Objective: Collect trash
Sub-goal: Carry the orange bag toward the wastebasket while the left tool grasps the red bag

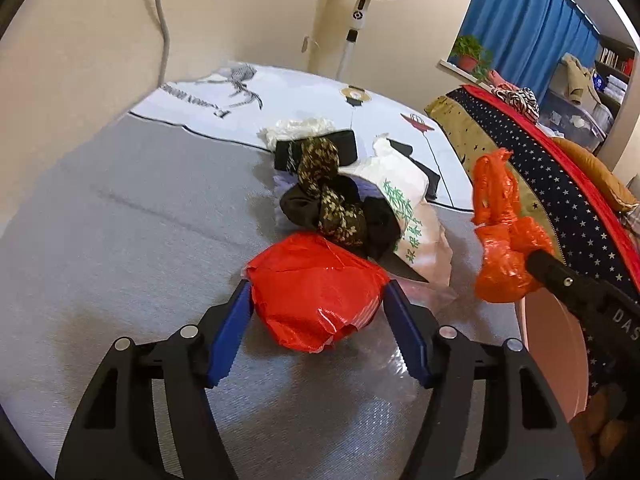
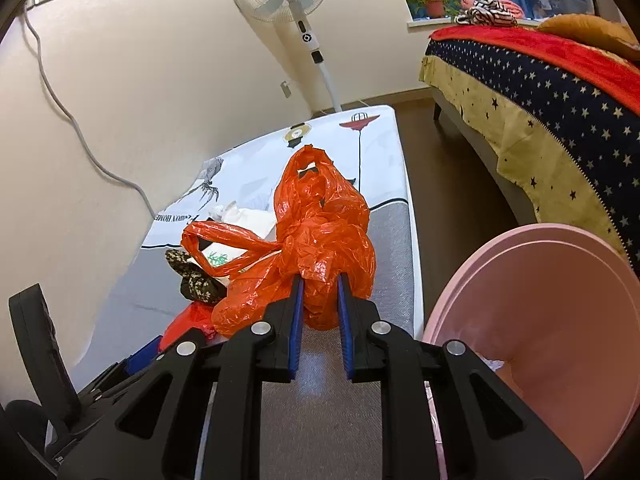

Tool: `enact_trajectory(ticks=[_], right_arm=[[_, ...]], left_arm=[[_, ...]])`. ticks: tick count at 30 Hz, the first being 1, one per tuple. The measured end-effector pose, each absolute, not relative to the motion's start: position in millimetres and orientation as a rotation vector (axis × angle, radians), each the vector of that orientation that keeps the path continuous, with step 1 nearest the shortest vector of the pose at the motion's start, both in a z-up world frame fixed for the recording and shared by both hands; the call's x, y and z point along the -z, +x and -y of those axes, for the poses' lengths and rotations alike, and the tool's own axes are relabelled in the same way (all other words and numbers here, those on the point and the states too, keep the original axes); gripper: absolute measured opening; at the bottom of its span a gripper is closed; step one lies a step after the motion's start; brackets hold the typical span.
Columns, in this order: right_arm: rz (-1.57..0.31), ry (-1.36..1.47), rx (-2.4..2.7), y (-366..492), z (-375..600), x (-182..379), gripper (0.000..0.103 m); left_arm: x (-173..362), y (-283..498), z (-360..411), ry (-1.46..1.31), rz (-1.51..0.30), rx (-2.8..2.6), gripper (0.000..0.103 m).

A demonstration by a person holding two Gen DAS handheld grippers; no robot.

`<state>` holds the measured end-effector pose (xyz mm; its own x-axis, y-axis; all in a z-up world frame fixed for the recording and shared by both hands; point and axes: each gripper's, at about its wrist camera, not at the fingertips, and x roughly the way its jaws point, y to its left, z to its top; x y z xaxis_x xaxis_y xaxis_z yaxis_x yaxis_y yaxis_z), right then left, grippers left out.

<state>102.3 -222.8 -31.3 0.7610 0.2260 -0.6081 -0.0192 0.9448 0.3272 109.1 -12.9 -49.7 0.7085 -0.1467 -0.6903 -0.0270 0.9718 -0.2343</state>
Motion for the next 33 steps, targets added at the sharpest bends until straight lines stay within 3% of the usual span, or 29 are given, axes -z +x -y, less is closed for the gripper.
enact_trajectory(ticks=[33], right_arm=[[-0.576, 0.233, -0.018, -9.2, 251.9, -38.9, 0.016]], left_arm=[[-3.2, 38.2, 34.5, -0.114, -0.602, 0.162, 0.064]])
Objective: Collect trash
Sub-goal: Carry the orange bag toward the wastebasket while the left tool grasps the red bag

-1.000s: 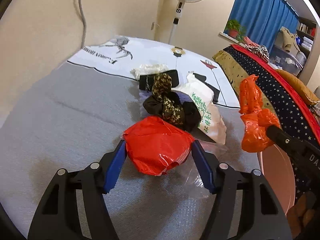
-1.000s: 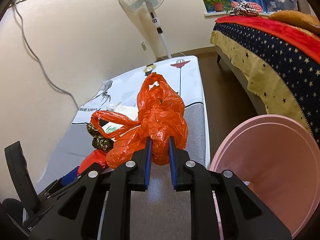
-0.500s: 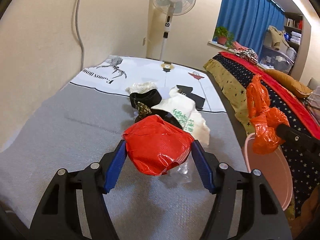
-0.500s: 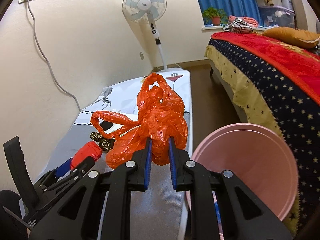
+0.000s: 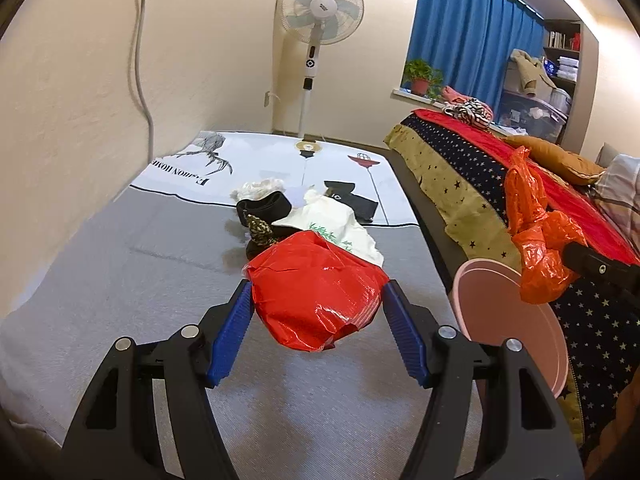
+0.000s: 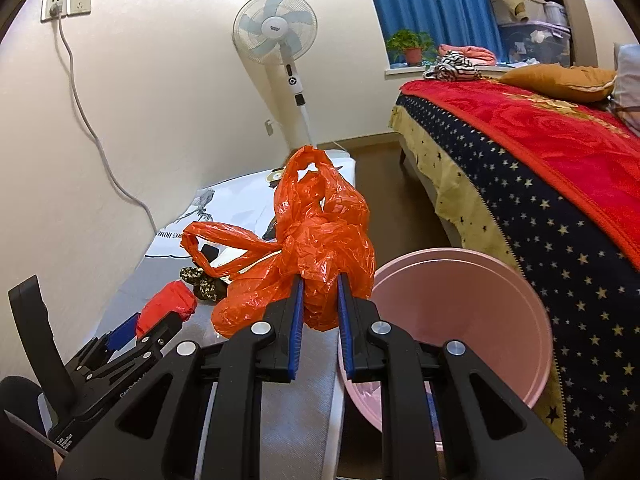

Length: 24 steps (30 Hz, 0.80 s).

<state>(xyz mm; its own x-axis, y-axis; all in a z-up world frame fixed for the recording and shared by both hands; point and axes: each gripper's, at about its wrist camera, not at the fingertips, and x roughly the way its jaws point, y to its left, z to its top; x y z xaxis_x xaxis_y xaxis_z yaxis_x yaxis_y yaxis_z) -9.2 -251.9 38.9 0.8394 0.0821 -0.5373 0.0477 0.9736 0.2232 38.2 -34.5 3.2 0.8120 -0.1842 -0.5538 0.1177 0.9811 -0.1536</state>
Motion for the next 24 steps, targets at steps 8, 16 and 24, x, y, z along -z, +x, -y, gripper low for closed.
enact_trajectory(ticks=[8, 16, 24], right_arm=[[-0.562, 0.233, 0.008, -21.3, 258.9, -44.4, 0.016], [-0.552, 0.23, 0.048, -28.9, 264.8, -50.9, 0.016], [-0.542, 0.224, 0.088, -34.7, 276.5, -56.1, 0.016]], left_arm=[[-6.8, 31.0, 43.1, -0.102, -0.585, 0.187, 0.064], [-9.1, 29.8, 54.4, -0.102, -0.571, 0.221, 0.064], [-10.0, 34.1, 67.7, -0.103, -0.564, 0.25, 0.064]])
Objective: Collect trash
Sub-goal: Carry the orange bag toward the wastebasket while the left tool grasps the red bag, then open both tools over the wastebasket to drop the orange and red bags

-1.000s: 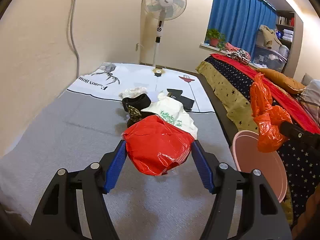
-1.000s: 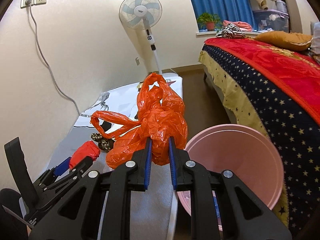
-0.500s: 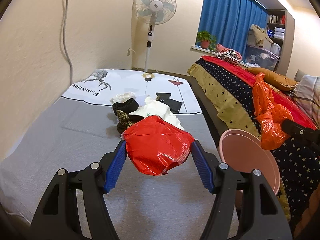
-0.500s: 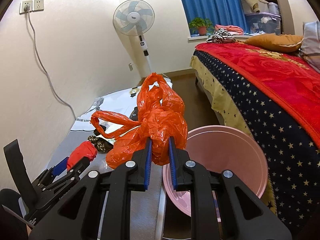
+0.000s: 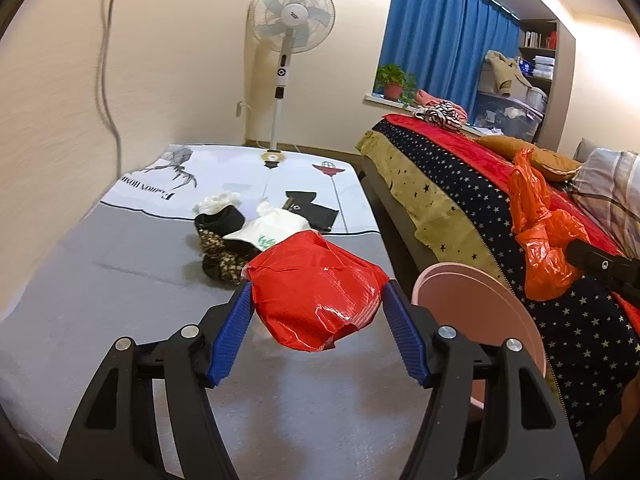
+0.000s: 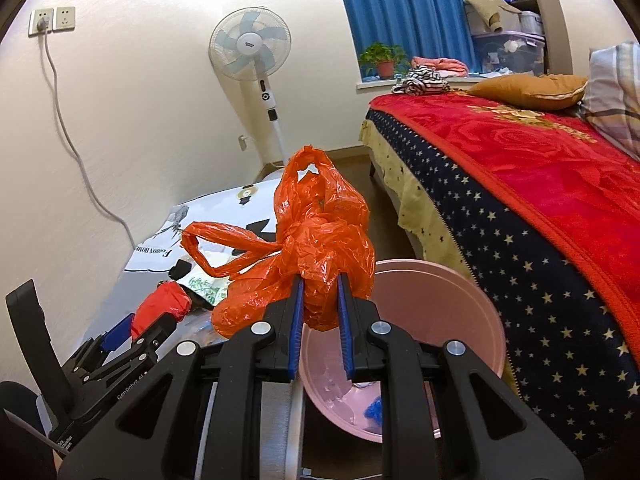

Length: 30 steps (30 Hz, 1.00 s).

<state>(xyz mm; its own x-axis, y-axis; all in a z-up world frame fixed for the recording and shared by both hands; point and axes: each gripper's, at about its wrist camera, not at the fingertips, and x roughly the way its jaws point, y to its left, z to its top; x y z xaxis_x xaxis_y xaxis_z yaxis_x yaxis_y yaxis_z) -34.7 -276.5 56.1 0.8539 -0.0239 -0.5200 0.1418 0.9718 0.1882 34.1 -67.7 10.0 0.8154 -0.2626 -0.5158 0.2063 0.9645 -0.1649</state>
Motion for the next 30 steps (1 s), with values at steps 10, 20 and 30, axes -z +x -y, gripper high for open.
enact_trajectory(ticks=[10, 20, 30], right_arm=[[-0.54, 0.227, 0.141, -38.9, 294.5, -59.0, 0.016], [-0.543, 0.231, 0.193, -44.7, 306.2, -58.0, 0.016], [-0.551, 0.263, 0.271, -45.9, 322.9, -53.4, 0.016]], left_arm=[[-10.2, 37.5, 86.2, -0.097, -0.559, 0.29, 0.064], [-7.4, 40.6, 106.3, -0.091, -0.569, 0.339, 0.064], [-1.9, 44.0, 128.8, -0.077, -0.582, 0.402, 0.064]])
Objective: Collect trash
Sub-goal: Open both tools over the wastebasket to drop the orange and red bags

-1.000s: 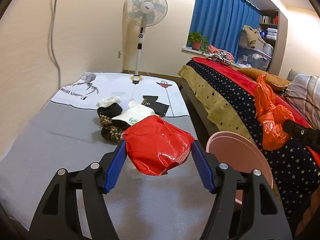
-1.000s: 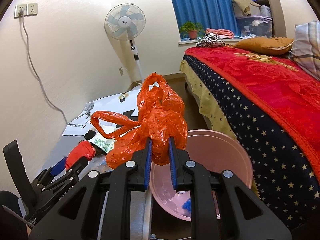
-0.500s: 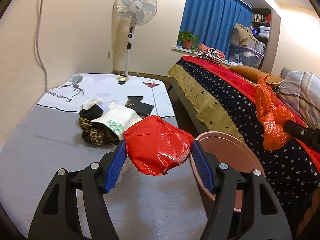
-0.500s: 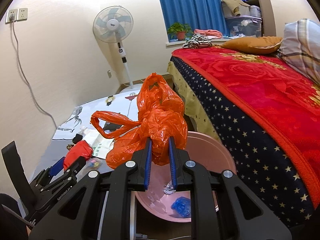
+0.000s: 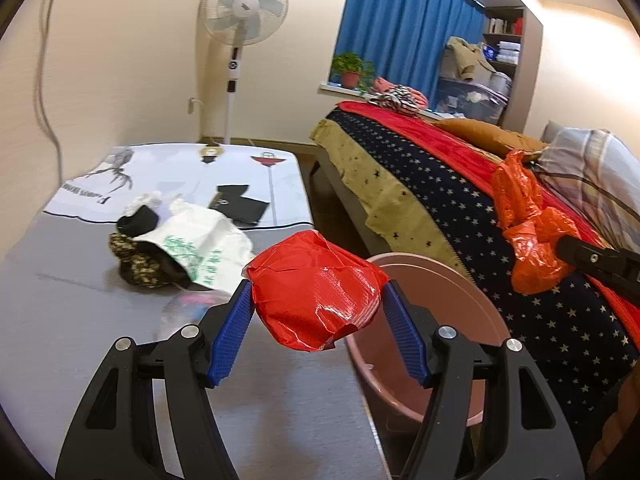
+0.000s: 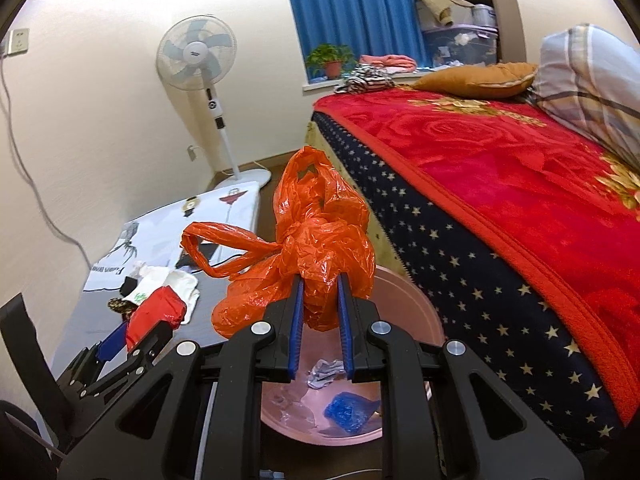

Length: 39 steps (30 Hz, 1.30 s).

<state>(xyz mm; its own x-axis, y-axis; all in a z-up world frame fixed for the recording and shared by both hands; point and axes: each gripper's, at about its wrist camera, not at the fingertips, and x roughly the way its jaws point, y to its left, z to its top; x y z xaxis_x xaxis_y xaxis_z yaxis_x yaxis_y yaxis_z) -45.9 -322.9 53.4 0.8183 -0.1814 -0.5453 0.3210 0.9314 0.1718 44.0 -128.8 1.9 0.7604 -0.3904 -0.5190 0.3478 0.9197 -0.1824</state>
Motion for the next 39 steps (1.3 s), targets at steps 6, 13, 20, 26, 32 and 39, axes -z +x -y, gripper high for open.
enact_trajectory(ticks=[6, 13, 20, 26, 32, 39], right_arm=[[-0.555, 0.27, 0.31, -43.8, 333.1, -50.7, 0.016], [-0.569, 0.286, 0.347, -40.6, 344.7, -46.0, 0.016], [-0.587, 0.29, 0.361, -35.7, 348.7, -39.9, 0.016], [-0.592, 0.294, 0.366, -32.3, 350.9, -37.6, 0.016], [-0.588, 0.298, 0.383, -32.8, 352.2, -37.0, 0.022], [-0.56, 0.329, 0.401, -37.4, 354.6, -39.2, 0.051]], left_arm=[[2.8, 44.1, 146.9, -0.056, -0.581, 0.458, 0.064], [8.1, 46.7, 168.0, -0.046, -0.59, 0.531, 0.064], [14.5, 46.9, 185.7, -0.032, -0.603, 0.595, 0.064], [19.2, 49.8, 192.2, -0.036, -0.622, 0.609, 0.064], [25.9, 54.1, 200.0, -0.039, -0.67, 0.65, 0.068], [25.0, 52.7, 192.7, -0.041, -0.665, 0.634, 0.069]])
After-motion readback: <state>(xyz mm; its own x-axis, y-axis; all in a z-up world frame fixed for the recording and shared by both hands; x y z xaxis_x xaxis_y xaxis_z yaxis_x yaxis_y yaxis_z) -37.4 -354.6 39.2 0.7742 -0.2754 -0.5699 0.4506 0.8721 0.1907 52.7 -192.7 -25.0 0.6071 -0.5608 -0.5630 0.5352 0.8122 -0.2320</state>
